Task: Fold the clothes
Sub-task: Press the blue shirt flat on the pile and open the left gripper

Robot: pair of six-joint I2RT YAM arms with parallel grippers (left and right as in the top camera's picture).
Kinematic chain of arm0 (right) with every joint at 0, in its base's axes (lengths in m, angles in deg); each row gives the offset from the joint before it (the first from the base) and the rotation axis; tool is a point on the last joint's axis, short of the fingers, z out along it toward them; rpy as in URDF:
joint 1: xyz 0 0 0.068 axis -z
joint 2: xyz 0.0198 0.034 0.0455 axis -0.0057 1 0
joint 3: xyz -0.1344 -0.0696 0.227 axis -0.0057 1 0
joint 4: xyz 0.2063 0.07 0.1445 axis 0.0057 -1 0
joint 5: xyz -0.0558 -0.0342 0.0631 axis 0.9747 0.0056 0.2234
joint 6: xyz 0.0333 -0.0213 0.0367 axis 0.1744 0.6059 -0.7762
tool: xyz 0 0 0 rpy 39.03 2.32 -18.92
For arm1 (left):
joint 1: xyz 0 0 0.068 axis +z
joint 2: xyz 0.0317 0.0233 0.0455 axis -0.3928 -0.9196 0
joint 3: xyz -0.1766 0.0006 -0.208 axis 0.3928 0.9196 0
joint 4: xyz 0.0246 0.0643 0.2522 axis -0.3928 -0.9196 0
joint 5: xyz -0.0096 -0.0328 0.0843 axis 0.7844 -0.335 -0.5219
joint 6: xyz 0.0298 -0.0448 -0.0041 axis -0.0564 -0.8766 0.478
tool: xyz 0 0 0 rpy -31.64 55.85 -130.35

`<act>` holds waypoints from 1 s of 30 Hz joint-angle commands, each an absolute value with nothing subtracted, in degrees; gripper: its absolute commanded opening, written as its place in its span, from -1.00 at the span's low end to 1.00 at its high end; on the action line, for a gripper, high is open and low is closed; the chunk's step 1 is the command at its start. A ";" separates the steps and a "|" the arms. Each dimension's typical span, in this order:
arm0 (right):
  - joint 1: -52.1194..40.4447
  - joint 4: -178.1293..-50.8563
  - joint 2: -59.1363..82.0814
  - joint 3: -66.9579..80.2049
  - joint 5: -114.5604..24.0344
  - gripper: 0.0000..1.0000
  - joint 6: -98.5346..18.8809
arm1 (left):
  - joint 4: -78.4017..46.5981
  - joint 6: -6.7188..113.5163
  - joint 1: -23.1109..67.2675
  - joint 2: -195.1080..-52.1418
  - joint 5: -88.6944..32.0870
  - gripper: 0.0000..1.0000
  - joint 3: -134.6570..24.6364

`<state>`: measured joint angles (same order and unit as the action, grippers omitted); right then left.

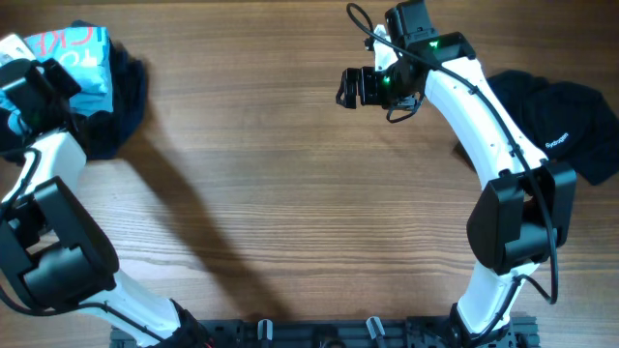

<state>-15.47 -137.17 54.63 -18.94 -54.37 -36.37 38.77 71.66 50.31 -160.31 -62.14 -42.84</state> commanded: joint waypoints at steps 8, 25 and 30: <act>-15.57 -136.99 55.59 -18.37 -55.31 1.00 -36.61 | 31.19 74.20 52.54 -170.26 -63.49 -0.92 -43.40; -15.55 -135.18 55.57 -18.39 -51.63 1.00 -36.50 | 26.75 72.67 52.01 -159.79 -62.12 -0.92 -43.40; -15.55 -134.61 55.46 -20.32 -43.94 0.99 -35.67 | 18.75 72.56 50.26 -152.75 -61.72 -0.92 -43.40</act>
<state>-15.47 -134.92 54.63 -18.96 -50.59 -36.35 21.59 72.88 51.90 -159.33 -62.68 -43.67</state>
